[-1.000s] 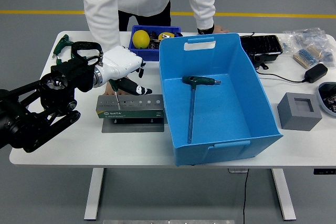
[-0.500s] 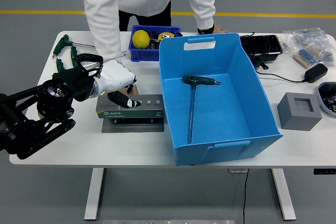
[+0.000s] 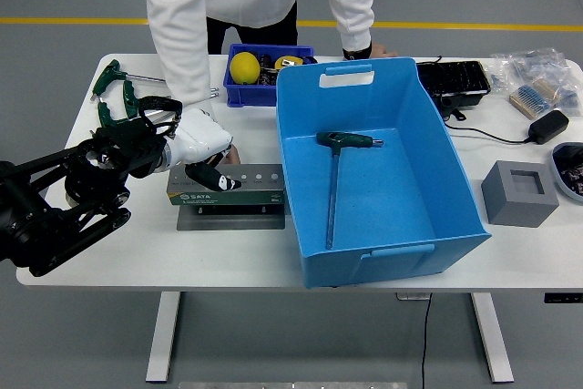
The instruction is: Lift tool from toolbox,place it in box,lift tool from toolbox,place it in box
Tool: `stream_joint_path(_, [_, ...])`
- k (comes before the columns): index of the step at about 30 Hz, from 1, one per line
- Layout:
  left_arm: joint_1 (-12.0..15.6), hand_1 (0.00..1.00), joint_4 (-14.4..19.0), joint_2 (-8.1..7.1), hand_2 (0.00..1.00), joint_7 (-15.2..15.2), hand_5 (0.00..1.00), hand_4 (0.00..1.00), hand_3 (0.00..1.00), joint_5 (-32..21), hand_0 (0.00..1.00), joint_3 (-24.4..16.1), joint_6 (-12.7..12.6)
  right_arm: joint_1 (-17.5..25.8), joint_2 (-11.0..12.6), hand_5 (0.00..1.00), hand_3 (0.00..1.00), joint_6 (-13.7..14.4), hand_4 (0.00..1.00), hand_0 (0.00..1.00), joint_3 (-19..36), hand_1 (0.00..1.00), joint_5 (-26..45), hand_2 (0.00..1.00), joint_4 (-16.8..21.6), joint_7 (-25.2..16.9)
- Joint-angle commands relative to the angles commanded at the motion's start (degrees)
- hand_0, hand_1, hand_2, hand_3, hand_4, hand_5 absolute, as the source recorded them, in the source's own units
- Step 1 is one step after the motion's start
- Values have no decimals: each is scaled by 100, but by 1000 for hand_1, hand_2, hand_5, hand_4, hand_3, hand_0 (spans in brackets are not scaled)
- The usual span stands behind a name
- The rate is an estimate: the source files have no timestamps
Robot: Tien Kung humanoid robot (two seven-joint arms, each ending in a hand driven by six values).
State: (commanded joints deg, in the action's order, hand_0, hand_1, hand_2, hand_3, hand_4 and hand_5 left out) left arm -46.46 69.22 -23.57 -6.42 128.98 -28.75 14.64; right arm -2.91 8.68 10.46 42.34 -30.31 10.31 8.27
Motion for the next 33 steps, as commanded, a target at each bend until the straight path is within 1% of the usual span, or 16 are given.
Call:
stream_joint_path(4, [-9,532,-62,1,437,-2,923,824,302,55,752,-3,12,-3,2,865,715,0,910,713,4,669,4,759,0,-1])
stream_joint_path(5, [-12,528,-74,0,429,0,937,840,301,63,752,0,13,-3,2,865,715,0,910,712,9,669,-1,759,0,1])
stream_joint_path(15, [-46,525,-182,-1,424,31,948,837,294,102,752,51,21,-8,3,865,714,0,909,713,27,669,-26,758,0,12])
stream_joint_path(16, [-51,525,-188,-1,424,37,948,837,294,102,752,62,26,-8,2,865,714,2,909,713,27,669,-23,758,0,13])
stream_joint_path(17, [-55,503,-193,-5,395,47,981,850,269,102,748,73,26,-8,1,866,713,3,908,713,25,669,-19,758,0,13])
stream_joint_path(22, [-68,503,-203,-16,395,127,981,850,269,102,748,97,-1,-13,4,866,713,-3,908,713,24,669,-24,758,0,13])
stream_joint_path(23, [-69,373,-201,-18,296,140,998,889,195,102,738,97,-13,-14,4,866,713,-5,908,713,24,669,-26,758,0,13])
stream_joint_path(28, [-77,373,-202,-28,296,175,998,889,195,102,738,103,-40,-15,6,866,713,-8,908,713,35,669,-43,758,0,16])
stream_joint_path(29, [-78,298,-206,-31,227,181,990,889,153,102,709,106,-44,-15,5,867,713,-8,908,713,37,669,-45,758,0,17])
stream_joint_path(33, [-74,298,-226,-38,227,198,990,889,153,102,709,114,-54,-13,4,867,713,-5,908,713,41,669,-48,758,0,18])
